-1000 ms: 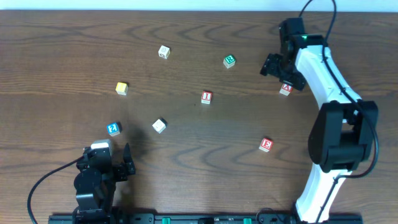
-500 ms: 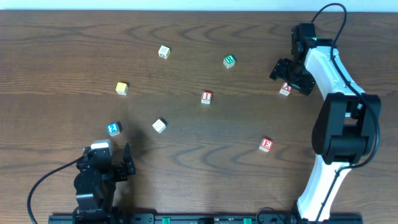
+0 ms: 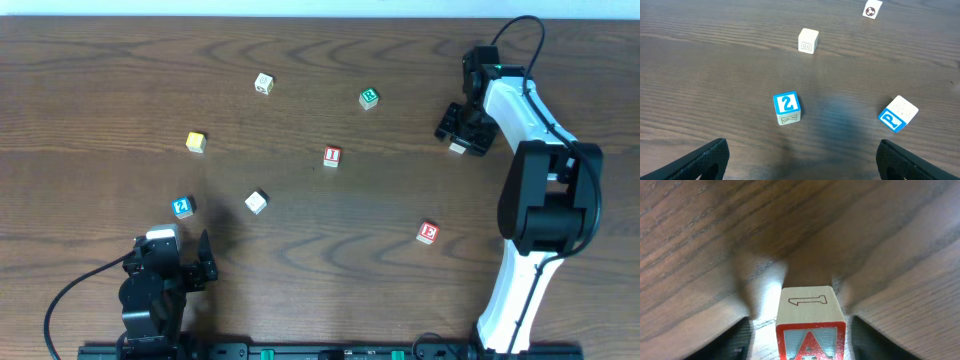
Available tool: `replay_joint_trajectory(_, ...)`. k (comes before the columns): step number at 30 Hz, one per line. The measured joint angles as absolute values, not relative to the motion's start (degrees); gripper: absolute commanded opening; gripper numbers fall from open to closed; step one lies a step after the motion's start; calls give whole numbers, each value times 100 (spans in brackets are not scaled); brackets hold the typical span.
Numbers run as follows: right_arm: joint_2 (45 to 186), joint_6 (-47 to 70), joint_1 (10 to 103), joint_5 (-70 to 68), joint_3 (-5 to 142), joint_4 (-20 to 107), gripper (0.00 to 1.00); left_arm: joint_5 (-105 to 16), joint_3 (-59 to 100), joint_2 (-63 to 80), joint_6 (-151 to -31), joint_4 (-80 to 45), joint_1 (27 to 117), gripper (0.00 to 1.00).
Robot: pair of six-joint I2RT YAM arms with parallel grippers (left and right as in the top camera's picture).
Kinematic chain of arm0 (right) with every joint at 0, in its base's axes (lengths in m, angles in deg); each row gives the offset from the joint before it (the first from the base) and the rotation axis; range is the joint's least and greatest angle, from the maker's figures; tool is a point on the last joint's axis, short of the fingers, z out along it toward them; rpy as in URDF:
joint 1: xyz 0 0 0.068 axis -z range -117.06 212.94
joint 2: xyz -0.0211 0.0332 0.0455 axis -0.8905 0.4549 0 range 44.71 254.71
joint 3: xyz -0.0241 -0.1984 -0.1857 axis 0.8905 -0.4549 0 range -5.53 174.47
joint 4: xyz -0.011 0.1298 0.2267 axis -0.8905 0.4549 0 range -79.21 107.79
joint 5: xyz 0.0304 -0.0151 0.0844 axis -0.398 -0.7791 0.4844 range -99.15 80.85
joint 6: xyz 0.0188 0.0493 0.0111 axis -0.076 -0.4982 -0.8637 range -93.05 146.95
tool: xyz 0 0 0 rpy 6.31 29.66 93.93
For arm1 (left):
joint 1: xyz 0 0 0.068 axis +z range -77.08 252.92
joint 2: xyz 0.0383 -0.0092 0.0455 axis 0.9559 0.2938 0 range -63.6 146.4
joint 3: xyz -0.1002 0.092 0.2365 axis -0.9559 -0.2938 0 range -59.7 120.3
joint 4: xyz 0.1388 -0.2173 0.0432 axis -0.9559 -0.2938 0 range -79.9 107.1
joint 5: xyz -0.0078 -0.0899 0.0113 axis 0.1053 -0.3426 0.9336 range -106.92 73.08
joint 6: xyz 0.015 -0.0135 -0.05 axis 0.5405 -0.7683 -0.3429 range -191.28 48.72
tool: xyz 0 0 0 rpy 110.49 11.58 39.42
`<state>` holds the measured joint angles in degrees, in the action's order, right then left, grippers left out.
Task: Spell out Ai2
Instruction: 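Move the right gripper to the red 'A' block and grasp it, then carry the 'A' block left and place it beside the 'I' block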
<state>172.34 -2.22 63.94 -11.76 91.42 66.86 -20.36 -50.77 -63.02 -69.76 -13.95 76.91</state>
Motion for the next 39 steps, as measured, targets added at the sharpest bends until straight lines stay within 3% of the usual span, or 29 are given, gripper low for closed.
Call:
replay_joint_trajectory(7, 17237, -215, 6394, -1163, 9142, 6689, 39, -2036, -5077, -6302, -6976, -1395, 7691, 95)
replay_joint_trajectory(22, 17237, 91, 6394, -1148, 9153, 6706, 23, -2036, -5077, -6302, -6976, -1395, 7691, 95)
replay_joint_trajectory(28, 17361, 246, 6284, -1150, 10187, 7558, 13, -2036, -5077, -6302, -6976, -1395, 7691, 96)
replay_joint_trajectory(31, 17370, 264, 5902, -1189, 11336, 7963, 2, -2036, -5077, -6302, -6976, -1395, 7691, 95)
replay_joint_trajectory(39, 17387, -381, 3981, -1137, 12180, 7945, 2, -2036, -5077, -6302, -6976, -1395, 7691, 95)
